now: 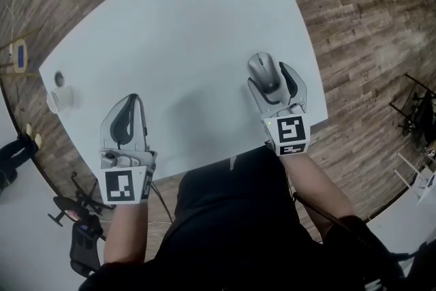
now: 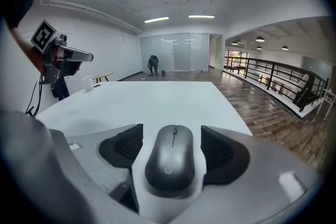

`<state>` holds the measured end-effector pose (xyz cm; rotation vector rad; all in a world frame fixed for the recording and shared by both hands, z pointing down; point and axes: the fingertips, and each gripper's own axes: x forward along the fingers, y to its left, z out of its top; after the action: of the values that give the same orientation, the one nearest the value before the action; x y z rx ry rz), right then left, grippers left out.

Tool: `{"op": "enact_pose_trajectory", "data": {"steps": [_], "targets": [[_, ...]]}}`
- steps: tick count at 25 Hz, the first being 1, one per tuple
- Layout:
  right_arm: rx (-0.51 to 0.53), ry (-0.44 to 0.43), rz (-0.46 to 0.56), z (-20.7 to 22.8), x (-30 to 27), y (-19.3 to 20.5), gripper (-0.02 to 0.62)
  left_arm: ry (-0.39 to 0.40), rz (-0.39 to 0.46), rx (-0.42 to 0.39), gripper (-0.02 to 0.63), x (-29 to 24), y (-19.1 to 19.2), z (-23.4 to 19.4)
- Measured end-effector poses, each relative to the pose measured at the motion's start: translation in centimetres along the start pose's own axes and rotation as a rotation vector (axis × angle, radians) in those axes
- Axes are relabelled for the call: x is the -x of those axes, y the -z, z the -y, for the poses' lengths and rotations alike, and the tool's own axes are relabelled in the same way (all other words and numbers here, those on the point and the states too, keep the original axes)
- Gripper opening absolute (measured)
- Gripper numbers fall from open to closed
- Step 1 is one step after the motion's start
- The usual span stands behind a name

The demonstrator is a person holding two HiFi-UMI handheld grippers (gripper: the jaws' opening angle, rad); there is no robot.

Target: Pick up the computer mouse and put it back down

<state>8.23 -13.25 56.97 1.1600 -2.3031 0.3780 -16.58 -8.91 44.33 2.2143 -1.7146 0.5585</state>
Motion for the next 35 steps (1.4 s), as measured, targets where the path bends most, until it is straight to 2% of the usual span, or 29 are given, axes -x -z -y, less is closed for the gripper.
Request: {"op": "enact_pose_trajectory", "data": {"steps": [7,12,17,21,26,30,35], "targets": [[-0.004,-0.008,-0.084,0.0,-1.1,1.7,0.353,-0.006,-0.022,0.020,0.003,-0.5,1.0,-0.2],[-0.011,0.031,-0.103,0.6,-1.4,2.1,0.353,-0.006,-0.030,0.027,0.003,-0.8,1.7,-0.4],[0.007,0.034,-0.141,0.4,-1.6,2.4,0.353,0.003,-0.028,-0.021,0.003,-0.4,2.9,-0.7],[-0.004,0.008,-0.167,0.4,-1.7,2.6,0.348,-0.008,-0.028,0.054,0.003,-0.7,2.0,0.0],[-0.022,-0.005,-0.187,0.9,-1.8,2.9,0.301,-0.001,-0.016,0.011,0.003,0.1,2.8,-0.9],[-0.031,0.000,-0.186,1.1,-1.9,2.8,0.296,-0.017,-0.004,0.054,0.003,0.2,1.4,-0.4],[-0.024,-0.001,-0.189,1.2,-2.0,3.3,0.296,-0.025,0.012,0.050,0.003,0.8,0.9,-0.4]]}}
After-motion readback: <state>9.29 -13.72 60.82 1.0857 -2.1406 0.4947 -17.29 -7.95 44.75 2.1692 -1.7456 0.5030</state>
